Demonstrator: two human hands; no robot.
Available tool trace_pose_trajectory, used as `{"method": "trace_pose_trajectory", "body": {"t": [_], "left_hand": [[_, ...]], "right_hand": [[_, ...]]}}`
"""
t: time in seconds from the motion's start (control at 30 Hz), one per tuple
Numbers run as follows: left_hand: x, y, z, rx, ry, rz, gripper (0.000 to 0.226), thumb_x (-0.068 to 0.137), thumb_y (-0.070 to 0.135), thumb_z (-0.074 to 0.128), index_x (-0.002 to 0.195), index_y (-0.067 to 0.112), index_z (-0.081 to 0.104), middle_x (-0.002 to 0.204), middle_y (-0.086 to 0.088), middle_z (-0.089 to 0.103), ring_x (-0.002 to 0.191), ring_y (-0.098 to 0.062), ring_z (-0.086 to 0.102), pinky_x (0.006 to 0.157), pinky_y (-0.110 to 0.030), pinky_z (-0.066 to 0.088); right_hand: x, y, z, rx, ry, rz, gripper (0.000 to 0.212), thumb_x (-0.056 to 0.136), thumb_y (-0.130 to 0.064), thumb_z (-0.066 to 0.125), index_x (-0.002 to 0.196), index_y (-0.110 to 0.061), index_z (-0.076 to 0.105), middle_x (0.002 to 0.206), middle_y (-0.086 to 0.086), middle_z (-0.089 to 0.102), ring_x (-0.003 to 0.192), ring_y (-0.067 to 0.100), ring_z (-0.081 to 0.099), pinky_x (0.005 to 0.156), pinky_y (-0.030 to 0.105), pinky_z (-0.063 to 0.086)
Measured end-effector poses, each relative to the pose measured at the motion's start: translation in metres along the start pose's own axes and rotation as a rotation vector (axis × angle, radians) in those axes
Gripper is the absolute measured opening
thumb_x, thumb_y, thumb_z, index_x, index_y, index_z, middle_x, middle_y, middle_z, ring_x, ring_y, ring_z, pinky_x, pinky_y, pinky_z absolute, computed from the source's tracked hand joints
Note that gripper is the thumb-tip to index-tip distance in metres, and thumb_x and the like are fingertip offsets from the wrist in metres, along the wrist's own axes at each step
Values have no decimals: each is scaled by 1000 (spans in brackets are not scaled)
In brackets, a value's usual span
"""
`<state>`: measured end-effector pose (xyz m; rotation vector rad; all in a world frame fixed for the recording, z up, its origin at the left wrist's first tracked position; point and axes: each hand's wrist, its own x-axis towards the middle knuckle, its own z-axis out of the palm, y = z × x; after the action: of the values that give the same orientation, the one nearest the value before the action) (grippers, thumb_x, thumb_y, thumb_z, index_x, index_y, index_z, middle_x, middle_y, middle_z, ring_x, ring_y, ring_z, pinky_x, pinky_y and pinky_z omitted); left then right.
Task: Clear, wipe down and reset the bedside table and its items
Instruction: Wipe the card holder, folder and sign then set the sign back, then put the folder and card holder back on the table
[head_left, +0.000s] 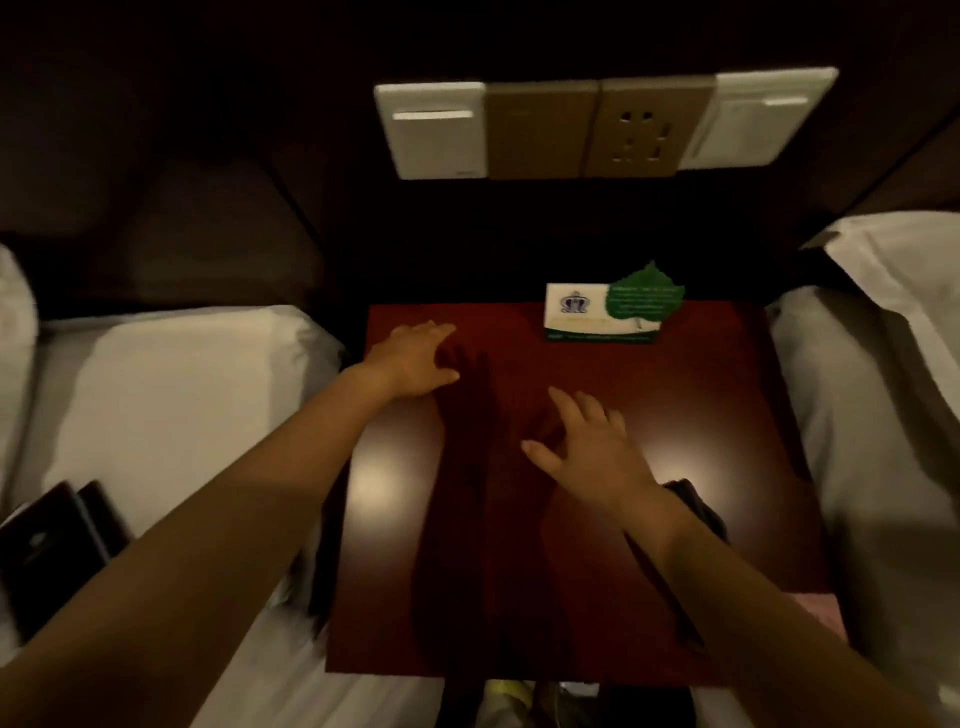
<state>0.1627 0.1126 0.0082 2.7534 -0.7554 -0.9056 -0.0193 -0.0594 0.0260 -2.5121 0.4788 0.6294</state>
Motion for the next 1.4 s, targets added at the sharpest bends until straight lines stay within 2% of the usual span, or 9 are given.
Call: {"method": "trace_pose_trajectory", "body": {"t": [0.1,0.3,0.57,0.77,0.97,1.07,1.17,1.27,1.4], "left_hand": [[-38,-30,-10,-46,3,-61,74,88,38,57,149,19,18,157,-9,24,143,-28,25,116,-40,27],[-131,-112,-8,-172,101,-279,60,91,33,55,144,14,33,146,-11,44,131,-29,44,106,-34,36],[-242,-217,48,-396,243,-593,60,89,30,59,142,13,36,144,-15,44,133,-30,40,107,-36,33],[-298,-266,84,-429,403,-748,73,82,26,68,144,9,32,145,-19,39,134,-35,37,111,-42,30],[-329,-307,113,-519,550,-782,88,78,21,72,149,20,20,149,-13,36,134,-31,37,110,-44,34],[-333,-320,127,-691,619,-793,92,77,14,72,149,21,16,144,-16,43,130,-31,43,96,-32,37],[-330,-329,136,-796,666,-800,93,78,11,71,150,19,11,140,-18,48,124,-31,49,83,-24,32],[-320,-337,137,-893,686,-731,86,81,12,68,148,17,14,134,-17,53,116,-31,56,83,-28,42],[-307,-339,136,-1134,669,-740,75,83,16,67,143,14,21,135,-13,53,121,-28,53,98,-35,44]], "right_hand": [[15,-46,0,-17,-56,-102,72,89,-53,47,147,-28,13,154,9,23,138,37,25,105,57,36],[34,-145,38,-113,-173,-238,66,91,-48,46,145,-20,22,146,15,33,129,36,42,99,49,44],[30,-269,117,-227,-316,-390,59,94,-44,43,140,-11,29,141,18,37,122,38,46,91,44,48],[9,-333,179,-281,-368,-485,61,93,-46,43,139,-8,30,139,19,40,126,37,43,99,44,42],[-13,-374,234,-262,-445,-532,70,92,-50,45,145,-12,19,144,20,33,131,39,34,103,46,36],[-17,-389,259,-171,-490,-500,72,91,-50,46,146,-13,20,141,21,36,129,38,38,106,46,38],[-19,-401,278,-43,-492,-433,74,90,-48,49,147,-13,17,142,18,40,127,38,41,107,48,37],[-16,-409,290,58,-398,-359,70,90,-43,51,144,-8,23,141,17,43,126,38,44,107,47,36],[-12,-414,298,106,-386,-304,59,91,-38,50,139,-8,32,137,19,47,123,38,46,106,47,36]]}}
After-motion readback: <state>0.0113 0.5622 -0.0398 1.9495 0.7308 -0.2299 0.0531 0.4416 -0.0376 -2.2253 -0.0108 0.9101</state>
